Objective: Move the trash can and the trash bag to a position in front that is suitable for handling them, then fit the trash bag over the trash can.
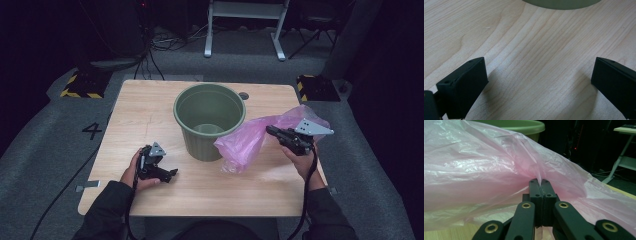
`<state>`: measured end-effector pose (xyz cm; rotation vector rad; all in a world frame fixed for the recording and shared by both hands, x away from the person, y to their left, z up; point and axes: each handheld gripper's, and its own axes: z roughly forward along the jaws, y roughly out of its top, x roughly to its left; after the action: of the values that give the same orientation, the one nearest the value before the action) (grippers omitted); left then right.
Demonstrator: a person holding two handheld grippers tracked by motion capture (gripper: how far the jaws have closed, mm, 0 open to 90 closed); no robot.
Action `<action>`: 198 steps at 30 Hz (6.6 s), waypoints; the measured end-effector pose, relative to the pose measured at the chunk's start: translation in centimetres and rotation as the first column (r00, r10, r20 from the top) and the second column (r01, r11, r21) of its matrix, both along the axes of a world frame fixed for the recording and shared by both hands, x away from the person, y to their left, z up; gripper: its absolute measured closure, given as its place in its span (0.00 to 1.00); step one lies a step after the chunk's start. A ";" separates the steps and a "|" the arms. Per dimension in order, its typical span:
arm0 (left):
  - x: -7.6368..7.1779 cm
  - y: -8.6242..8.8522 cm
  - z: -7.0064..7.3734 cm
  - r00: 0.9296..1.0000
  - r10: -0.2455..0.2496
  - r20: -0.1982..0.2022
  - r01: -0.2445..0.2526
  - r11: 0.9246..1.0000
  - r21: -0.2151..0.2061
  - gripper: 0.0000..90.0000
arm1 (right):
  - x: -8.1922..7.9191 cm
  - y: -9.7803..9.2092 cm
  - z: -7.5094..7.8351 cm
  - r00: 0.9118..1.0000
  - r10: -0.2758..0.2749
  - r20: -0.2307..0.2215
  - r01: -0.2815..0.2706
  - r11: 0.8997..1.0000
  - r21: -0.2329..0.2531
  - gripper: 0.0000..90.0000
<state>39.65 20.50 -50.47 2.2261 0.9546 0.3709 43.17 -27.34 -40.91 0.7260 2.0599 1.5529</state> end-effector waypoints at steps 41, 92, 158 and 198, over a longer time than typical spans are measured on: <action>6.4 -7.7 0.1 1.000 -0.001 0.004 0.001 1.000 0.012 0.00 | 0.0 -1.3 6.9 0.989 -0.055 0.136 0.041 0.994 0.103 1.00; 2.0 -0.8 8.8 0.942 0.043 0.333 0.021 0.982 -0.186 0.22 | 5.8 5.7 7.6 0.937 -0.300 0.177 0.316 0.946 -0.067 1.00; 7.1 -11.9 19.9 0.886 -0.222 0.408 0.189 0.975 0.119 0.50 | 1.6 10.0 8.0 0.959 -0.032 0.281 0.117 0.949 -0.294 1.00; 8.2 -11.7 18.8 0.882 -0.273 0.384 0.238 0.962 0.137 1.00 | -0.3 5.9 6.7 0.979 -0.094 0.181 0.149 0.936 -0.320 0.34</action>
<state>47.87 8.77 -31.65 2.1961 0.4259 0.7218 42.84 -21.46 -34.17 0.5667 2.0414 1.1173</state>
